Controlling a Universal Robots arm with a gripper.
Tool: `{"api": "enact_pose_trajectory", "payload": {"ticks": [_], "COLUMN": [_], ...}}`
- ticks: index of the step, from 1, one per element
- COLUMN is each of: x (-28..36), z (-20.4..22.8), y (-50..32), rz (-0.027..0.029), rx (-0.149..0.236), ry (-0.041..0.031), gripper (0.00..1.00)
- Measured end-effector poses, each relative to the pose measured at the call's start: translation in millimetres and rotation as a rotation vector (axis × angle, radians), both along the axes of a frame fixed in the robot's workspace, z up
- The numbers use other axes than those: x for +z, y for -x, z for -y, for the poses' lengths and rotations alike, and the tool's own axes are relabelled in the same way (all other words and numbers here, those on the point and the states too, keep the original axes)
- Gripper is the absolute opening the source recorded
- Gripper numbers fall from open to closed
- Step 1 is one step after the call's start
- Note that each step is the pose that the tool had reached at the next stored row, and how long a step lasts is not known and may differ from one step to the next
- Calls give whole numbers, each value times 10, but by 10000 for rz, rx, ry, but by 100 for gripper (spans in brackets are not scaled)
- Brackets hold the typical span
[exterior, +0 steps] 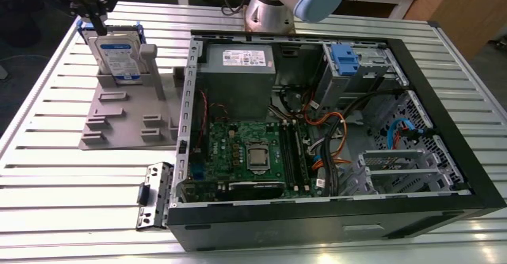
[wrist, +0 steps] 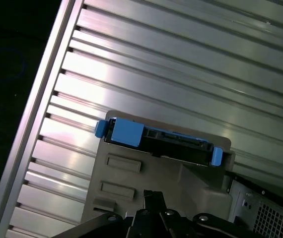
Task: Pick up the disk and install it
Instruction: 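Pick up the disk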
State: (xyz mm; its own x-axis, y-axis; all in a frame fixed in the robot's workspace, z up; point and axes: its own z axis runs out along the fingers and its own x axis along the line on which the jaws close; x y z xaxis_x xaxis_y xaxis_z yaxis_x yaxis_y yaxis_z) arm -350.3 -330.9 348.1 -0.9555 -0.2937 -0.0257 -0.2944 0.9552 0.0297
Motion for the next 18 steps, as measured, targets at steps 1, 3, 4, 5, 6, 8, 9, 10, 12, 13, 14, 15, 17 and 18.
{"api": "enact_pose_trajectory", "payload": {"ticks": [1,3,4,5,6,8,9,10,12,13,14,15,17,18], "x": [0,0,0,0,0,0,0,0,0,0,0,0,0,0], "z": [0,0,0,0,0,0,0,0,0,0,0,0,0,0], "y": [0,0,0,0,0,0,0,0,0,0,0,0,0,0], "rz": [0,0,0,0,0,0,0,0,0,0,0,0,0,0], "rx": [49,150,206,261,314,419,471,523,630,686,747,803,910,966], "ry": [0,0,0,0,0,0,0,0,0,0,0,0,0,0], "gripper": [10,10,10,10,10,10,10,10,10,10,10,10,10,10]}}
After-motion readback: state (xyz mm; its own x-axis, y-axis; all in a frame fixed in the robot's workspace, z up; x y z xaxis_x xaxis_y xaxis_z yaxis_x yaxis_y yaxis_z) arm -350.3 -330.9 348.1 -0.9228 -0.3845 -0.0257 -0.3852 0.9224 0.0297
